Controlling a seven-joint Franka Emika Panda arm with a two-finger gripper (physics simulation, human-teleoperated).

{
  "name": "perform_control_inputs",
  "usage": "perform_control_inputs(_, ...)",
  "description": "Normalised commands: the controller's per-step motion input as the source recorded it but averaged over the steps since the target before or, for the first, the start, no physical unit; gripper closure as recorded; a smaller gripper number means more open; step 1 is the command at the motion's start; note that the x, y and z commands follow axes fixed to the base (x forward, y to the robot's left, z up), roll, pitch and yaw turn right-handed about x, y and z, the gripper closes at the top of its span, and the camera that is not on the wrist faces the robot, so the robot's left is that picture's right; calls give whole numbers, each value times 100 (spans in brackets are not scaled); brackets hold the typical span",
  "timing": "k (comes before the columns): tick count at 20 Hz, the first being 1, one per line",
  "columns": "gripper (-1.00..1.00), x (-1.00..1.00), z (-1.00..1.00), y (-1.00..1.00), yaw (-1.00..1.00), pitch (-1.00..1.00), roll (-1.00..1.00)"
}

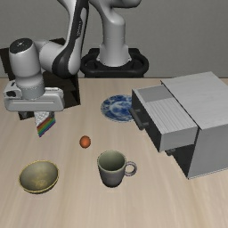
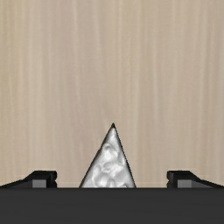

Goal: Pick up the cake and place it on the plate

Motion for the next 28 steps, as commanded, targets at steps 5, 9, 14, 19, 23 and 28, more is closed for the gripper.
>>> perform_control_inputs(5, -100, 60, -40, 0, 0, 0, 0)
perform_control_inputs(9, -100, 0, -100, 0, 0, 0, 0)
perform_control_inputs(14, -100, -100, 0, 0, 0, 0, 0)
perform_control_inputs(19, -100, -100, 0, 0, 0, 0, 0)
perform_control_inputs(23, -100, -100, 0, 0, 0, 0, 0)
perform_control_inputs(28, -100, 0, -60, -40, 0, 0, 0)
